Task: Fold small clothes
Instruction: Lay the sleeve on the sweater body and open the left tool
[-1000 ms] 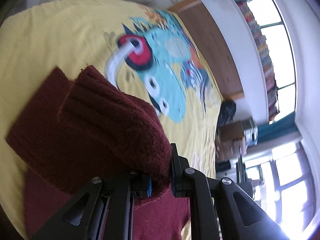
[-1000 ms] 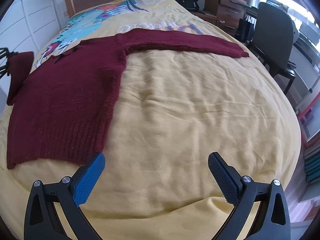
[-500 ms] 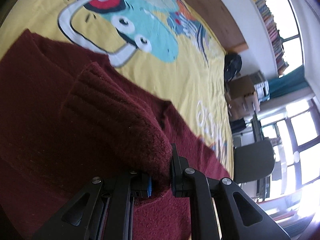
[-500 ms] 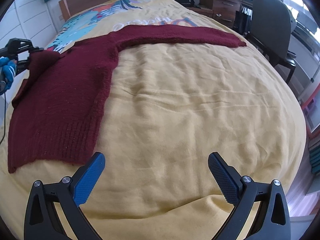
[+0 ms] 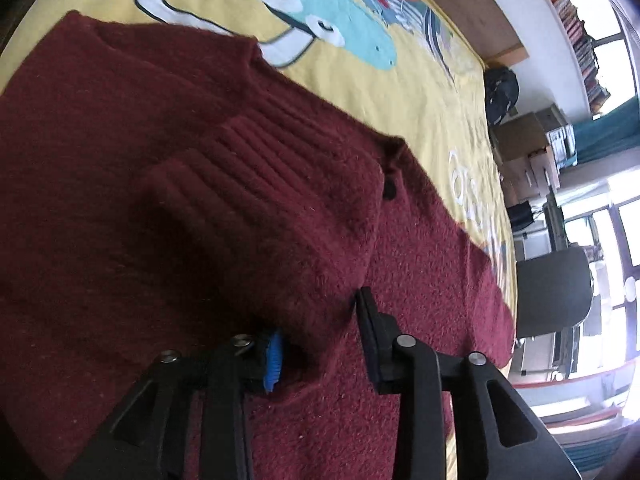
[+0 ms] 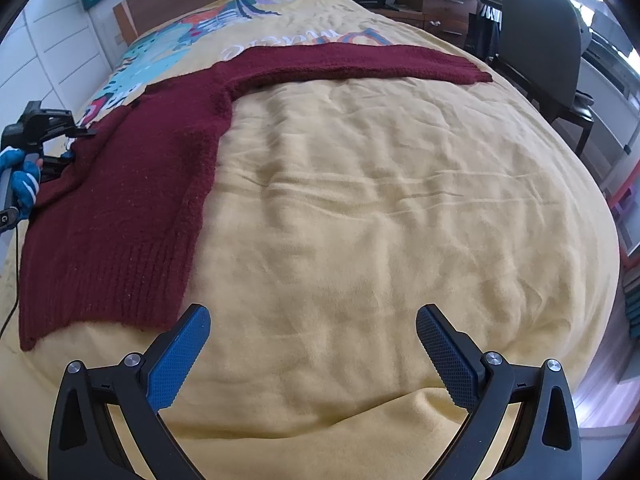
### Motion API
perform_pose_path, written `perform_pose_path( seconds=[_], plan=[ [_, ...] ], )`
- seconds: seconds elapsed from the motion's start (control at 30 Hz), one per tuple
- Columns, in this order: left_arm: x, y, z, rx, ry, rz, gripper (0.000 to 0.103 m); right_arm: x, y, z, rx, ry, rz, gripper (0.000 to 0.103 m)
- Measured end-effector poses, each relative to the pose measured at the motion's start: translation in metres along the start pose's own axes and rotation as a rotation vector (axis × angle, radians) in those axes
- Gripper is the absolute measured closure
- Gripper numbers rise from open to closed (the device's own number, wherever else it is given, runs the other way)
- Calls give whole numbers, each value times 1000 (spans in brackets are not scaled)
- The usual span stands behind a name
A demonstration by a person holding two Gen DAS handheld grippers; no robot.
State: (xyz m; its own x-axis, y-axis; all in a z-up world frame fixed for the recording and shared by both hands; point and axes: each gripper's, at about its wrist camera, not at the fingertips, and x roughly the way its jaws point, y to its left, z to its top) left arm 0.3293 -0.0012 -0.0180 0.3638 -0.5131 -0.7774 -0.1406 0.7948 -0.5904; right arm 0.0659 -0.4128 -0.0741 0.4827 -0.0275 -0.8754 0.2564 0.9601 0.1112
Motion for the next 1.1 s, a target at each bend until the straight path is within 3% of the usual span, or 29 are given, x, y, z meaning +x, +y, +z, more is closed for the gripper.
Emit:
perform_pose_path(
  seconds=[0.07, 0.2, 0.27, 0.3, 0.67, 0.8, 0.9, 1.03, 1.1],
  plan=[
    [-10, 4, 2, -13, -24, 10, 64, 0, -1, -1, 1, 1, 2, 0],
    [-19, 12, 9, -50, -80, 53, 64, -1, -2, -2, 3, -3, 4, 0],
    [-21, 9, 11, -34, -114, 92, 79, -2, -4, -3, 10, -6, 5, 0],
    [-20, 6, 9, -23, -109, 100, 88, -3, -5, -4, 15, -6, 6, 0],
    [18, -56, -18, 140, 12, 25, 88, -5, -12, -7, 39, -8, 19, 0],
    [28, -59, -24, 150, 71, 2, 69, -6, -14, -8, 47, -10, 20, 0],
    [22, -61, -28, 174, 83, -26, 62, -6, -13, -8, 45, -8, 20, 0],
    [3, -62, -25, 205, -1, -12, 49, -6, -14, -7, 41, -11, 18, 0],
    [0, -54, -24, 210, -43, 79, 48, -5, -13, -6, 39, -9, 16, 0]
  ],
)
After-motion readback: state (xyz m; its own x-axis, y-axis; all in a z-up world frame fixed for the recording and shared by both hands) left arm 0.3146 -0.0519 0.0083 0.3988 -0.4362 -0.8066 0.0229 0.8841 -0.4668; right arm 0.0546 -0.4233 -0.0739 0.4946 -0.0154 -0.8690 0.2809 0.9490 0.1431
